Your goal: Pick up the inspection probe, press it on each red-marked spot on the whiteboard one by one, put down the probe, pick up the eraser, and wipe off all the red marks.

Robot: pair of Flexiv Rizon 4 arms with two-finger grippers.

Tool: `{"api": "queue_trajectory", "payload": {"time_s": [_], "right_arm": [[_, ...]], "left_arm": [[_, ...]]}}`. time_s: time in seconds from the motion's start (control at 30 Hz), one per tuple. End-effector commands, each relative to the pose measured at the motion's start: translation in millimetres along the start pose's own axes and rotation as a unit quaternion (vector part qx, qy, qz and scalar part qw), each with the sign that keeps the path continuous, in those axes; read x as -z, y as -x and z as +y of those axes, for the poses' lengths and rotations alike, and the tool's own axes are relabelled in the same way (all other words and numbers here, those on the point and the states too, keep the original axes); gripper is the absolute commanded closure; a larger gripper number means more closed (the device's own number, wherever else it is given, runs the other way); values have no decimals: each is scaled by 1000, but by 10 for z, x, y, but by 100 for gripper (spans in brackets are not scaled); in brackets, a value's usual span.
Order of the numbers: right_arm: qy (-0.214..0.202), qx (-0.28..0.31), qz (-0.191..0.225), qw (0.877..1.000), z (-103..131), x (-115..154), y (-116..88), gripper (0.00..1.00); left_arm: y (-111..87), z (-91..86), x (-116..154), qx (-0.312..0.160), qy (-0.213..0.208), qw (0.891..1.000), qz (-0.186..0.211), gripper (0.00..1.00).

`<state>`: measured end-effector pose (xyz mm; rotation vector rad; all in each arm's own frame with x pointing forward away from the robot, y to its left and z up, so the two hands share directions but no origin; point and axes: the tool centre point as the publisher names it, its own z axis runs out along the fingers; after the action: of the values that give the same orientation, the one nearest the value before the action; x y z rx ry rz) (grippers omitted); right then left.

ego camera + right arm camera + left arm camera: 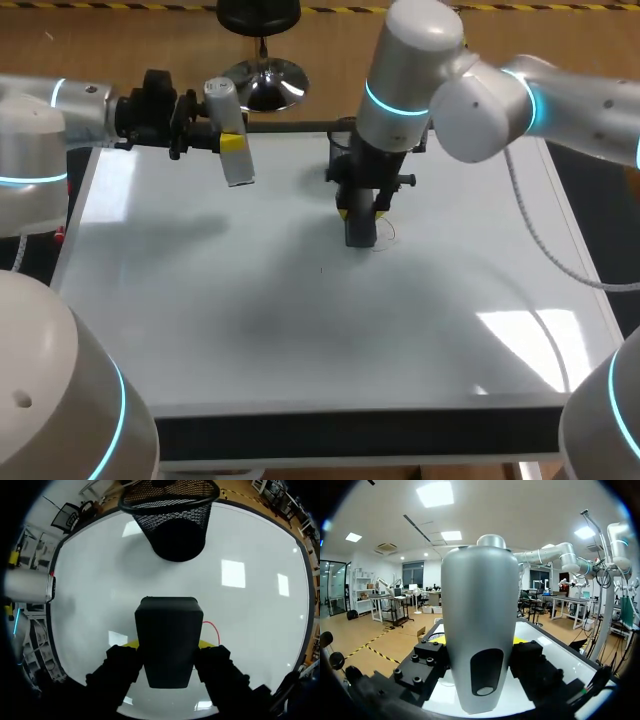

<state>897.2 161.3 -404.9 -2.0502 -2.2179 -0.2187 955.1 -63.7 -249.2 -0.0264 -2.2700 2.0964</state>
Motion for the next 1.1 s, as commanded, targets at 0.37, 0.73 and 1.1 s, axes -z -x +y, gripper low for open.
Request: {"api": "queue_trajectory", "payload": {"time_s": [0.37,0.73,1.1], "right_arm": [[-57,30,20,998,120,-380,-176,100],[-71,9,17,997,-10,-457,-75,100],[-97,-11,17,995,-94,-530,156,100]], "left_arm": [[-5,-15,-4,0,0,1000,-1,100],[-5,-15,-4,0,0,1000,-1,100],[-5,-15,-4,0,0,1000,-1,100]]}}
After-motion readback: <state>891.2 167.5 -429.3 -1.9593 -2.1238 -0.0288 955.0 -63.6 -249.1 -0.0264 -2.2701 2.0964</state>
